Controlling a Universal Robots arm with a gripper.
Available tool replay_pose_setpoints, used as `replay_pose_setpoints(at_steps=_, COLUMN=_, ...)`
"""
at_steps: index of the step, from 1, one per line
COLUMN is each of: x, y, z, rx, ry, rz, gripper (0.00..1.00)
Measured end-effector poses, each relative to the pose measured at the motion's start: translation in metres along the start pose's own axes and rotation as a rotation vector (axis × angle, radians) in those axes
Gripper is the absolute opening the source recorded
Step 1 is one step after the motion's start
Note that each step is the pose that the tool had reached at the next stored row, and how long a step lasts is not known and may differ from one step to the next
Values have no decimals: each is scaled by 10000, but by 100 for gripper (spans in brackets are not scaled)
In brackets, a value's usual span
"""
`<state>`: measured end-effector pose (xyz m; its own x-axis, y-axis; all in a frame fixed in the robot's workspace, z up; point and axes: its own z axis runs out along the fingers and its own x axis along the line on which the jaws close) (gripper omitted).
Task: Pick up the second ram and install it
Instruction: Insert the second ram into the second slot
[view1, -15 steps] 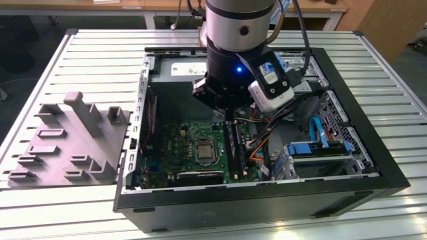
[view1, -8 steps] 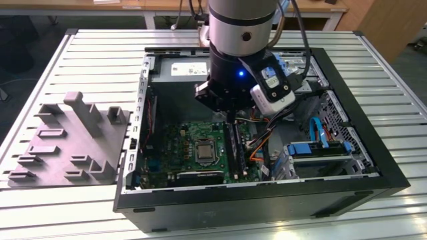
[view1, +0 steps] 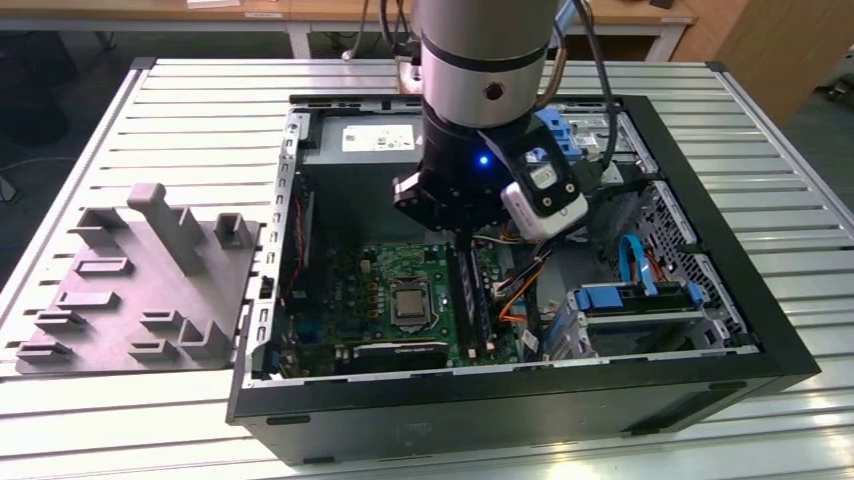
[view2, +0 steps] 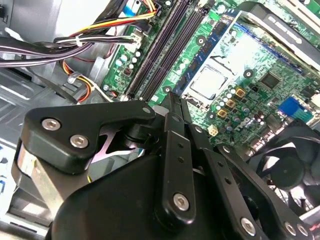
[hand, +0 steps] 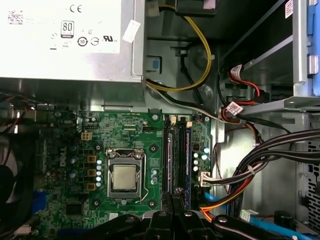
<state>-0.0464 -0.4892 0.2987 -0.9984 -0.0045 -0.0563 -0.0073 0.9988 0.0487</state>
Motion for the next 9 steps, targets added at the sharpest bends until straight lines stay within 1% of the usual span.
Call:
replay_pose_setpoints(at_steps=3, x=0, y=-2, z=33, rx=-5, ry=0, rz=-2, gripper=12)
replay_pose_setpoints(at_steps=9, x=-10, y=-3, z=57, rx=-27, ry=-1, rz=-3, gripper=12)
